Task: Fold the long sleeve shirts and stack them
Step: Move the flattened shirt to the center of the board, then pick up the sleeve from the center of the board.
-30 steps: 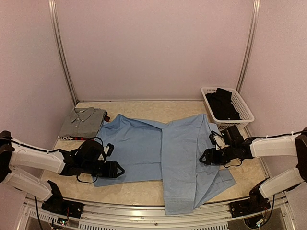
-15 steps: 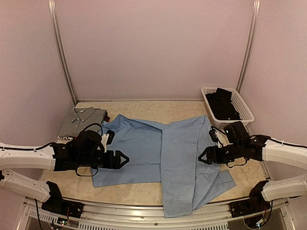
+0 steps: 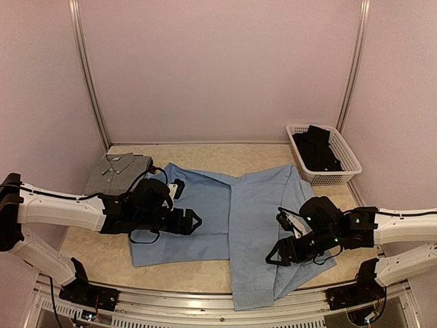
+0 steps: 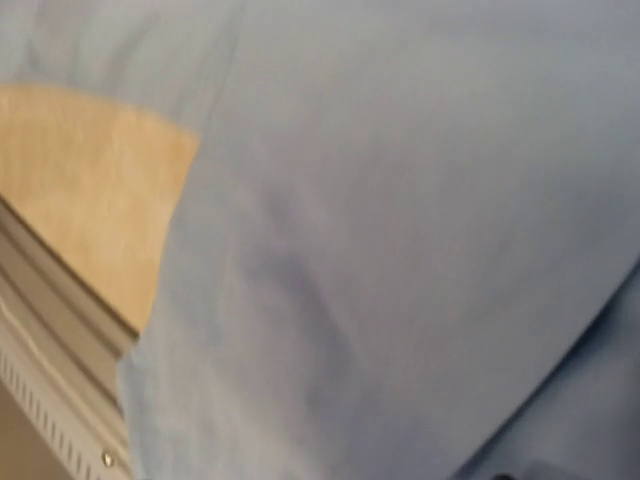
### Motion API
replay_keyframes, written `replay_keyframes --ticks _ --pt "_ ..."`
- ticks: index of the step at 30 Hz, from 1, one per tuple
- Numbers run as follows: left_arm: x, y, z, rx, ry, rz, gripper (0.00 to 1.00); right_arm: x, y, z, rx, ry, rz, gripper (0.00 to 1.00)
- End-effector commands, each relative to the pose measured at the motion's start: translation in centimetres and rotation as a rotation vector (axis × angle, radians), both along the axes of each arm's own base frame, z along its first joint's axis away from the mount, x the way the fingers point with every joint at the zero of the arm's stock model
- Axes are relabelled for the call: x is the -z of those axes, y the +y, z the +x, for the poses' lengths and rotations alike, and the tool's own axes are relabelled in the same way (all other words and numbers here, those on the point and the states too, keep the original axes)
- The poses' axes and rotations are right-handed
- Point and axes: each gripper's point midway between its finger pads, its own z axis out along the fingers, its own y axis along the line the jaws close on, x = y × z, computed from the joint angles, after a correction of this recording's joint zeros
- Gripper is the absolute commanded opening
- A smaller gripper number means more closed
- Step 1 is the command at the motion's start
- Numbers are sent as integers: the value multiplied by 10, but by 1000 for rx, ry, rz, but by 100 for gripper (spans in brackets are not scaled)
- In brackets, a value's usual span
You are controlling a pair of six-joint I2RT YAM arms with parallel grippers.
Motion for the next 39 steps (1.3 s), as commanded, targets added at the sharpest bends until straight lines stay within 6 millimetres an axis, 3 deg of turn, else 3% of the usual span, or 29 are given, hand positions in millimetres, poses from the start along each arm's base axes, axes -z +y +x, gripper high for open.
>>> replay_keyframes --ticks 1,8,14,19,23,27,35,39 --pt "-18 -20 10 23 -67 -35 83 15 4 -14 66 72 -28 68" --pt "-15 -24 10 34 -71 -22 83 18 15 -26 91 110 12 60" --pt "-16 -21 10 32 -80 -20 83 29 30 -31 86 143 28 46" --pt "-24 -18 10 27 -102 -22 84 20 43 -22 97 105 68 21" --pt "-27 -15 11 23 -118 -15 84 -14 55 -6 112 7 136 0" --pt "-29 -13 14 15 -139 0 84 -59 60 21 138 -146 138 0" --pt "-42 -8 21 -16 -178 1 84 -142 61 100 164 -356 211 0" --pt "-47 -8 23 -16 -187 -1 84 -143 59 119 157 -359 184 0"
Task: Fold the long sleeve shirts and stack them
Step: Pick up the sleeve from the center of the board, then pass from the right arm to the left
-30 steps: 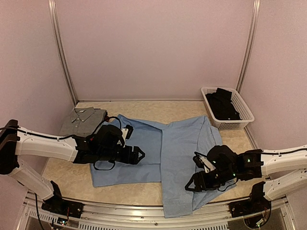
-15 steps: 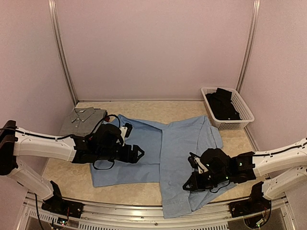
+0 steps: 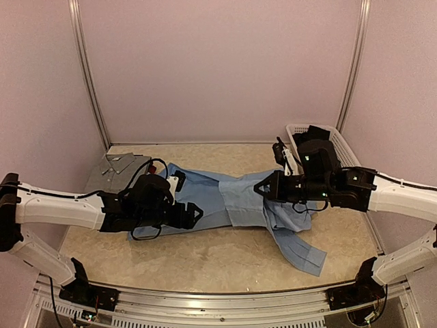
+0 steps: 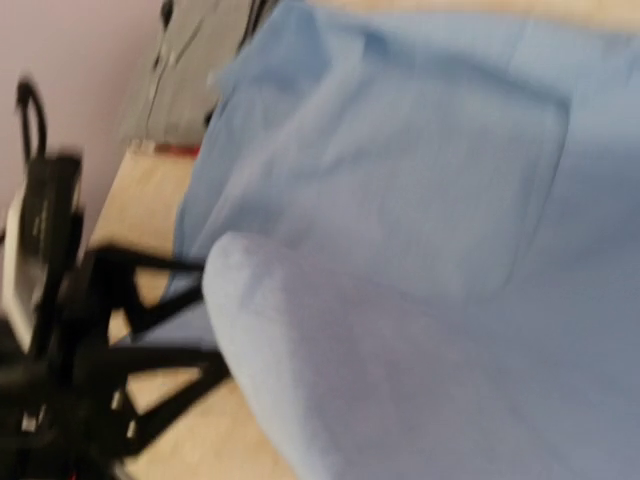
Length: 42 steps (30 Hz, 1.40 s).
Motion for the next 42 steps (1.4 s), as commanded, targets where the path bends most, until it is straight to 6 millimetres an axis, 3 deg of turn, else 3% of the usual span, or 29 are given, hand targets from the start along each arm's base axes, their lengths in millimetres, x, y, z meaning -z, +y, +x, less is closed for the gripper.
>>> replay_keyframes --ticks 1,8,15,18,23,27,30,34,42 --pt "-22 -3 6 0 -54 -23 84 6 3 9 -61 -19 -57 0" --pt "-10 -12 -8 132 -66 4 85 41 6 -18 -122 107 15 0" --pt "-10 0 8 92 -104 87 85 52 3 -59 -161 186 -3 0" --pt "-5 -5 17 104 -105 100 85 56 0 -75 -183 218 -12 0" --pt "13 -18 33 116 -86 136 85 74 -12 -85 -172 257 -39 0" --pt "28 -30 35 151 -53 144 84 100 -22 -89 -151 302 -80 4" --pt "49 -30 31 171 -4 186 84 116 -27 -94 -144 338 -106 8" --pt "74 -24 15 200 51 234 82 122 -23 -102 -173 358 -93 18" --pt "81 -13 -16 192 111 231 80 140 -16 -135 -222 428 -132 33"
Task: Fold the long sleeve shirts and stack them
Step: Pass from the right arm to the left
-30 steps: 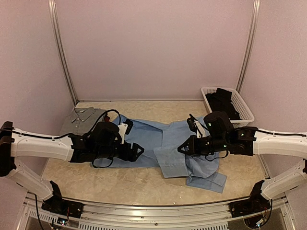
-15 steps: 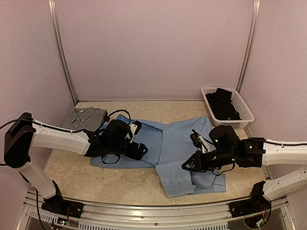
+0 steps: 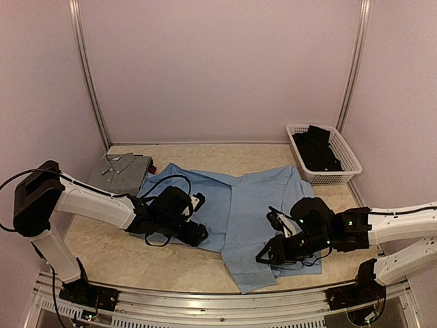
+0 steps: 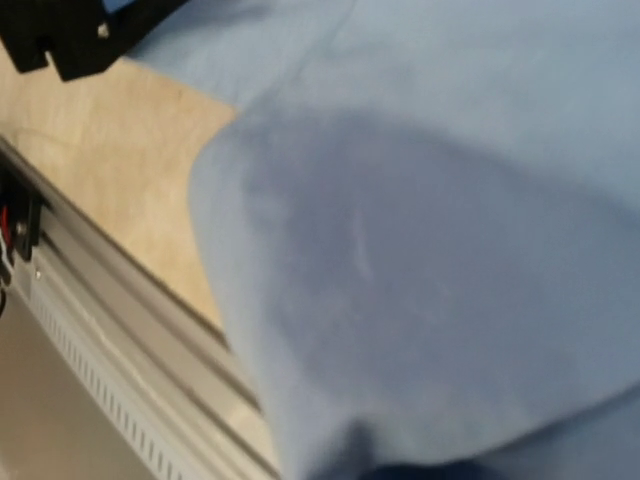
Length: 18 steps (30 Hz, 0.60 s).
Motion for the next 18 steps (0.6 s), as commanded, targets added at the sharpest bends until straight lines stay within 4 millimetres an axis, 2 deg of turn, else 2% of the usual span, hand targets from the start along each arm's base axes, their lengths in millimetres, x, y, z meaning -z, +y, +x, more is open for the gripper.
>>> replay_keyframes --ticks 1,8,10,15,16,18 --pt "-6 4 -21 -3 29 -14 80 17 0 -21 -19 54 -33 34" --pt "-10 6 -32 -13 21 -12 80 28 -5 -37 -29 68 -71 36" --pt "-11 5 -31 -15 18 -14 80 27 -3 -38 -38 63 -68 30" --pt "-10 7 -31 -22 18 -8 80 25 3 -43 -69 56 -68 3" --pt "-10 7 -31 -24 18 -9 80 23 4 -44 -72 55 -70 0" --pt "-9 9 -32 -29 18 -6 80 12 6 -44 -79 38 -50 0"
